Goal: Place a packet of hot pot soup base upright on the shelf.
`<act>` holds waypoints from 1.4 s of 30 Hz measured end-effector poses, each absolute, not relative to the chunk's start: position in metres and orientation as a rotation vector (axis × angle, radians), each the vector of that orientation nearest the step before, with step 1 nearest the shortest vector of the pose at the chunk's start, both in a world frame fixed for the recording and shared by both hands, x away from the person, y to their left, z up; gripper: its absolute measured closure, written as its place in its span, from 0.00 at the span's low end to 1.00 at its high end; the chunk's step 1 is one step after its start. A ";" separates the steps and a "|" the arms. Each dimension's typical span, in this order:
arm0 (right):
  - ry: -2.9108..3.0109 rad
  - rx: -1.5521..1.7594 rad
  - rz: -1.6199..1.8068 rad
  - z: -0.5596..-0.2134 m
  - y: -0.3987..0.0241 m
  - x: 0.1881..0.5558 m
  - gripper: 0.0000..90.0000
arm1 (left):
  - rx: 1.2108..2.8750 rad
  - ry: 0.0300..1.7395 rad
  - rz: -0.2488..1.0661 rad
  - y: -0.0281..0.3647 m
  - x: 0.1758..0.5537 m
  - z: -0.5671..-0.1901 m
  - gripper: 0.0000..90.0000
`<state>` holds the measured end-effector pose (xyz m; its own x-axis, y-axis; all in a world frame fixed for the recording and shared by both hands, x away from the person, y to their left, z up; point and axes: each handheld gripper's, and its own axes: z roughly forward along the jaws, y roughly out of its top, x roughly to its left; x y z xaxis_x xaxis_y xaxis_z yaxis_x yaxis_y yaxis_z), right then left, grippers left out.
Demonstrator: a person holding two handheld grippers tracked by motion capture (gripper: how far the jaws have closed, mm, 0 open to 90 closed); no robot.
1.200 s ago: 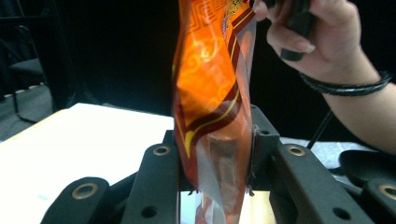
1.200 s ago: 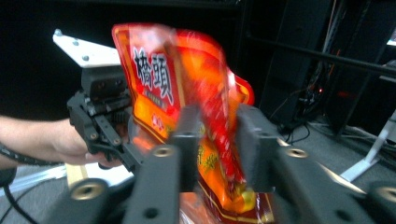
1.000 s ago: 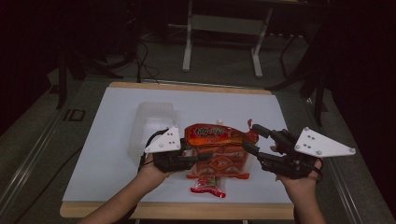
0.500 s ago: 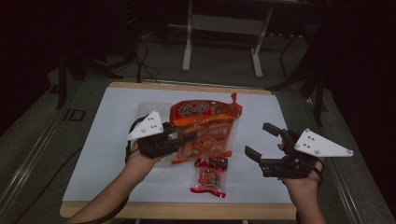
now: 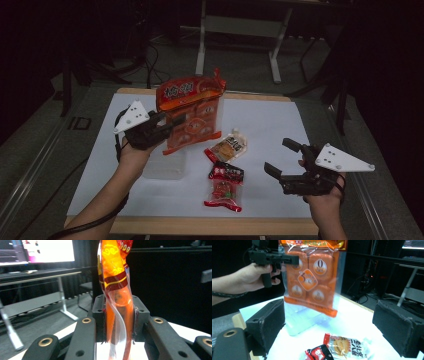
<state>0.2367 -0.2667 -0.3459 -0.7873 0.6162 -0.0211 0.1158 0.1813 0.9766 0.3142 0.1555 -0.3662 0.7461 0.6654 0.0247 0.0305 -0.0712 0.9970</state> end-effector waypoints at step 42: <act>2.150 0.690 1.592 -0.375 -0.271 0.241 0.15 | 1.474 0.900 0.727 0.205 0.377 -0.441 0.79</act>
